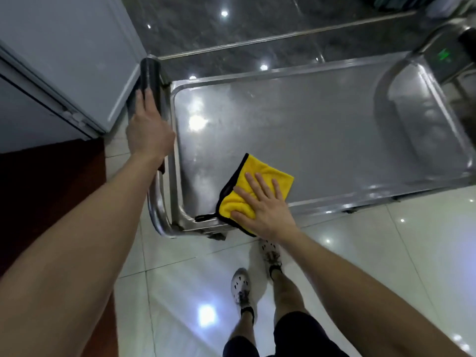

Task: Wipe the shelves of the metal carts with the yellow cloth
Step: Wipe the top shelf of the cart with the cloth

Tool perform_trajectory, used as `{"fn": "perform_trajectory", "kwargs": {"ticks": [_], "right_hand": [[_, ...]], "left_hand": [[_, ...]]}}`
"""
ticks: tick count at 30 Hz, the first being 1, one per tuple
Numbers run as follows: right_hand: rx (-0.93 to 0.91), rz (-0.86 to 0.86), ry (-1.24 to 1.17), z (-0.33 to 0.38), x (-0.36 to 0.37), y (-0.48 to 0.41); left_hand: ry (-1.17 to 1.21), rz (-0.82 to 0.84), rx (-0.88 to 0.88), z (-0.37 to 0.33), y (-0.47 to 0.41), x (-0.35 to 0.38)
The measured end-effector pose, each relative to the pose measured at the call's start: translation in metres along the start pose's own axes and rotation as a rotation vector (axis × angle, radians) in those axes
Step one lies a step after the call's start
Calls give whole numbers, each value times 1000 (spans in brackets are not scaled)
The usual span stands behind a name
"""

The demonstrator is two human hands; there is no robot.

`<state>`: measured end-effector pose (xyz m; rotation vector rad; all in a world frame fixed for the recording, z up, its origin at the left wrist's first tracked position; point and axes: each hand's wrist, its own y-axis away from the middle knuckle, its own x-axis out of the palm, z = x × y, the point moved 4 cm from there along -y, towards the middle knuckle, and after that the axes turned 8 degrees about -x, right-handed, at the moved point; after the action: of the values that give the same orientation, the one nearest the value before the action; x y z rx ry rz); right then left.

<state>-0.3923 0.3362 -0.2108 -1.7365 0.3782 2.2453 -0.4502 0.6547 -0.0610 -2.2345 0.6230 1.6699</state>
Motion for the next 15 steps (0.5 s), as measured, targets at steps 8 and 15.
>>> {"fn": "perform_trajectory", "kwargs": {"ticks": [8,15], "right_hand": [[535,102,-12,-141,-45,59],[517,2,32,-141,-34,52]], "left_hand": [[-315,-189,319,-13,3,6],[-493,427,372,-103,49,93]]}}
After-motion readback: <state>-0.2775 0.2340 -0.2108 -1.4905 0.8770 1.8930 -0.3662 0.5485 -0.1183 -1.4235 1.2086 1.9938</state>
